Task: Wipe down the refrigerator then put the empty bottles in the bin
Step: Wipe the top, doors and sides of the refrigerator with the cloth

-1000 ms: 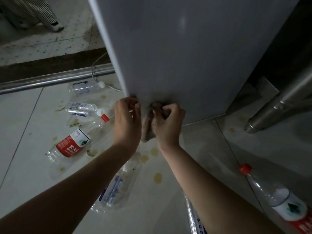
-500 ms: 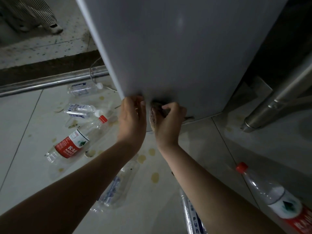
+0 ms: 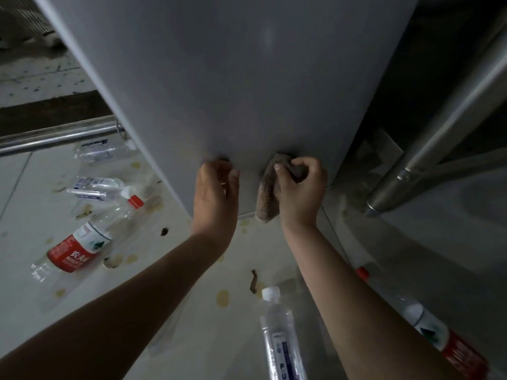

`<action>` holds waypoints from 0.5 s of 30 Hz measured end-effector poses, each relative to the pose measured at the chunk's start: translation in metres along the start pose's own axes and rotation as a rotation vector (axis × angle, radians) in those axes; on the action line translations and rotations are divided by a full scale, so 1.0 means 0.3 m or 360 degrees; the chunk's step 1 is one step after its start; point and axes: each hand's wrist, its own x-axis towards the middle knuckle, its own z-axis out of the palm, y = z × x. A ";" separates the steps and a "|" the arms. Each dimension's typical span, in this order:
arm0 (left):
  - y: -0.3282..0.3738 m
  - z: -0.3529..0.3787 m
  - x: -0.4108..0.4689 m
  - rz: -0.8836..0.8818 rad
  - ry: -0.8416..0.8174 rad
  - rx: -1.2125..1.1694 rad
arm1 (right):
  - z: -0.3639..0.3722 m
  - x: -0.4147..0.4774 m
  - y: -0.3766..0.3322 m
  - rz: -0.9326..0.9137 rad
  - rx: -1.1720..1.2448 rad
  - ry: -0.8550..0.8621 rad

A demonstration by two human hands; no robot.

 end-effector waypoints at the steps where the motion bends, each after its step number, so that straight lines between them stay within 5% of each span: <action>1: 0.010 0.016 0.002 -0.0010 0.0033 -0.0005 | -0.015 0.025 0.011 0.0014 0.0032 0.0038; 8: 0.036 0.072 -0.009 -0.0075 0.0167 -0.0006 | -0.090 0.184 0.031 0.0284 0.0530 0.0363; 15: 0.025 0.085 -0.009 -0.0039 0.0205 0.0024 | -0.121 0.239 0.147 0.0472 0.0537 0.0297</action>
